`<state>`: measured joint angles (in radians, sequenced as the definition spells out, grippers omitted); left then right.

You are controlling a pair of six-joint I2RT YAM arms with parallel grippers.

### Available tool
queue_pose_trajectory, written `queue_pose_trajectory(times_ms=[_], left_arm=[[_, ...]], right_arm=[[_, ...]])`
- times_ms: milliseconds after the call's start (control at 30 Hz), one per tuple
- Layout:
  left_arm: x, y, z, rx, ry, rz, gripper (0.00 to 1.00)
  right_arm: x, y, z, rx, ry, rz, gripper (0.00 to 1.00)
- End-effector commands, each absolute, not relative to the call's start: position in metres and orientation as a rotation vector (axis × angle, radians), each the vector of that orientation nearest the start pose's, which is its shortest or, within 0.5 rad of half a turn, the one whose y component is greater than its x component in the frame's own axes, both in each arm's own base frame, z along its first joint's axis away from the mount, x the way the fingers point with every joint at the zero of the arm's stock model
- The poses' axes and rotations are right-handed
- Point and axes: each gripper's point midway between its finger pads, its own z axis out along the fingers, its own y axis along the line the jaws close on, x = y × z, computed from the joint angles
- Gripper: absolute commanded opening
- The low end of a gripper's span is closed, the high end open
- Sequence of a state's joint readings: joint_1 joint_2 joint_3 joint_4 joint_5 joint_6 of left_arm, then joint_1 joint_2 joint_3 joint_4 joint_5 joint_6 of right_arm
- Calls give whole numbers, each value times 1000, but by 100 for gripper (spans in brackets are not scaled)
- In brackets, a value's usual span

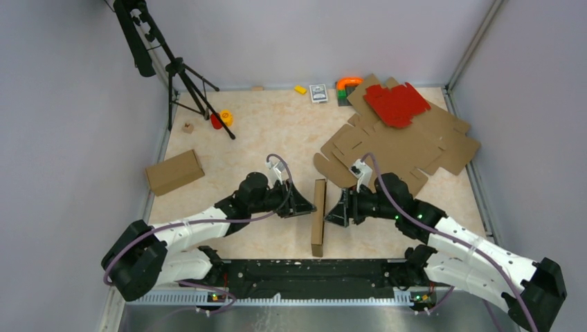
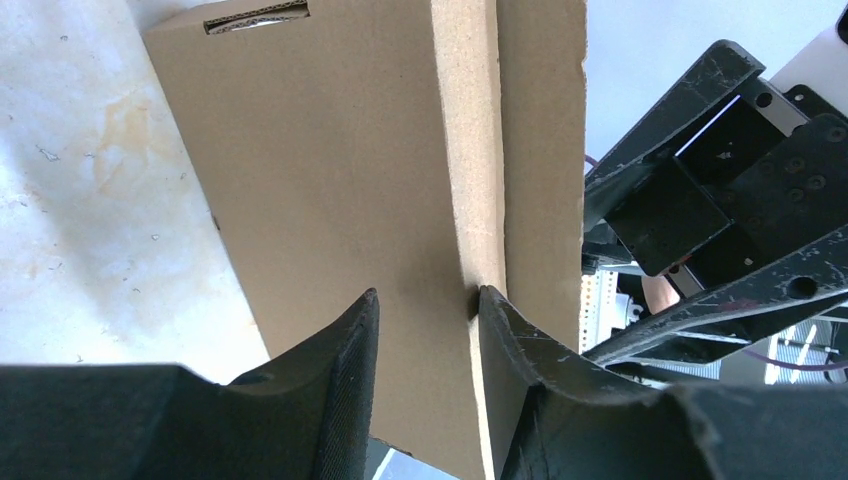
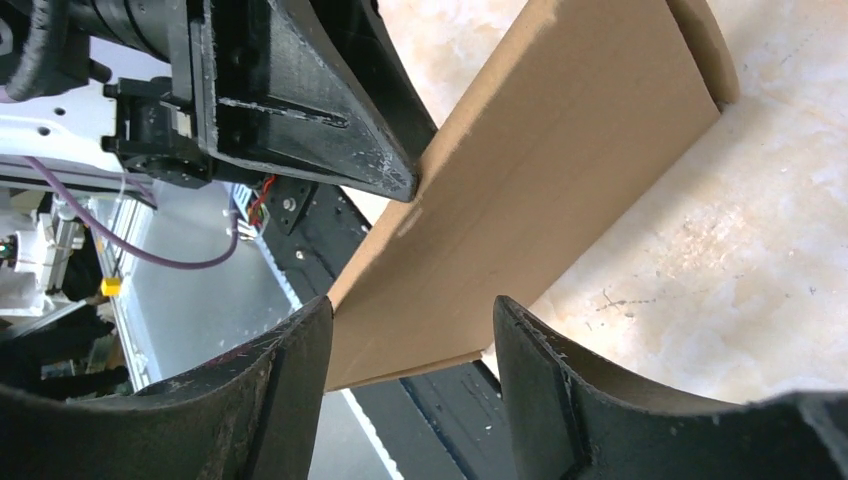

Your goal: Fold the paper box

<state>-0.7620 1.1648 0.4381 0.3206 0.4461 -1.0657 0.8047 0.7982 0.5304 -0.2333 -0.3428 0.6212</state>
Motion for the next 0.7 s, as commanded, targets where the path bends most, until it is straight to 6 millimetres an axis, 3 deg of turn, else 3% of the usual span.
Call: queue_pose_trajectory(times_ms=[0,233,400,500,667], left_arm=[[158,-305,129,22,2358,-1497,43],[150,-309,135,47,2351,-1552,43],[144,-318,140,73,2346,-1599,40],[140,-323,141,91,2347,-1604,40],[138,-329,140,104,2357,-1611,38]], right_arm=[[129,260,162,-430,2205,1224,60],[132,268,162,-408,2186,1273,62],[133,275,172,-409,2148,1326,62],[135,277,169,-405,2163,1324,70],[132,281,170,-399,2146,1371,72]])
